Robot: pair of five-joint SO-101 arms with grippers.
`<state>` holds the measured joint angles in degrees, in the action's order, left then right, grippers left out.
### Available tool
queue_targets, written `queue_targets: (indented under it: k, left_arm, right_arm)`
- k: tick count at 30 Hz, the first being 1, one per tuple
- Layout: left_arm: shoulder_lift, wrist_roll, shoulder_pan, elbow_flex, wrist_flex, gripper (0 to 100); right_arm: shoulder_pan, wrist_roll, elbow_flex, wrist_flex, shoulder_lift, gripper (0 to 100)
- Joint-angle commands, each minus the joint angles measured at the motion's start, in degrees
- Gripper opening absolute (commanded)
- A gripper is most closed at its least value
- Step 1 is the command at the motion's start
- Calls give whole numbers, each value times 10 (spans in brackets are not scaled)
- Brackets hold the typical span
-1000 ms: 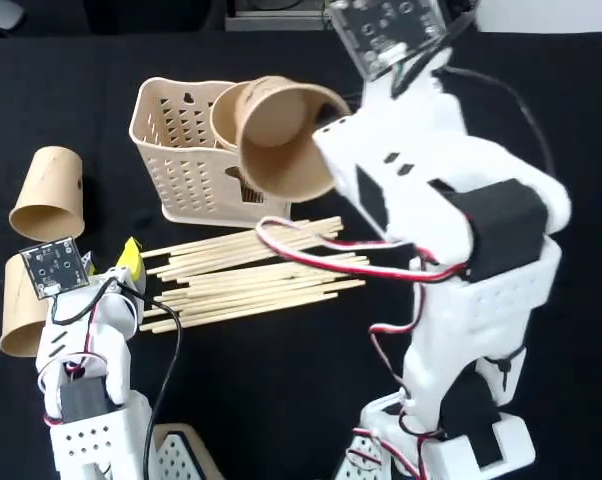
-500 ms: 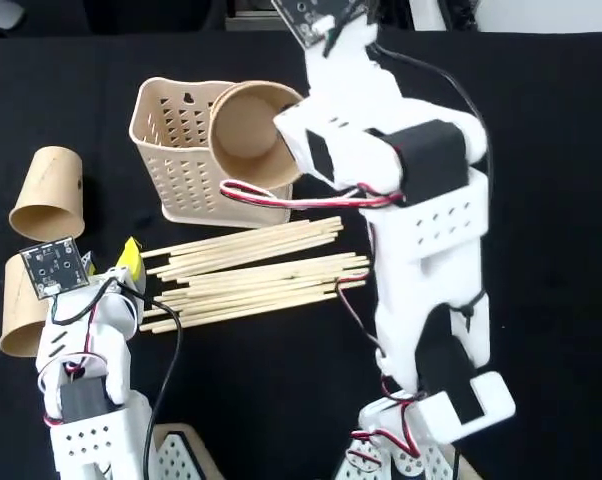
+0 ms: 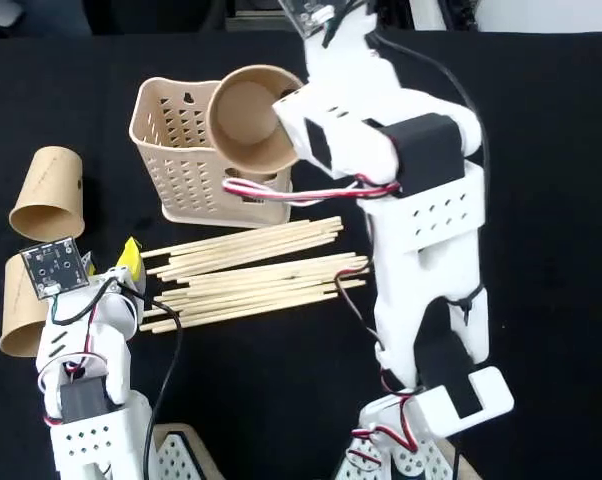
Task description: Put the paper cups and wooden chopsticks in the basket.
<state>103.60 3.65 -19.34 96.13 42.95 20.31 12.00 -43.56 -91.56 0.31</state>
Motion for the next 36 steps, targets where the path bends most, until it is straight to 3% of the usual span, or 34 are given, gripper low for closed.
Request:
queue_targets:
  k: [1, 13, 24, 31, 36]
  left_arm:
    - [4, -4, 0, 6, -8, 216]
    - [4, -4, 0, 6, -8, 216]
    - [4, -4, 0, 6, -8, 216]
    - [4, -4, 0, 6, -8, 216]
    - [4, -4, 0, 6, -9, 216]
  right_arm:
    - [-16, -2, 0, 17, 1, 12]
    - [-17, -4, -29, 40, 127, 15]
    - [-17, -4, -160, -50, 145, 16]
    - [-13, -5, -181, -55, 147, 228]
    - [-13, -5, -185, -39, 146, 224]
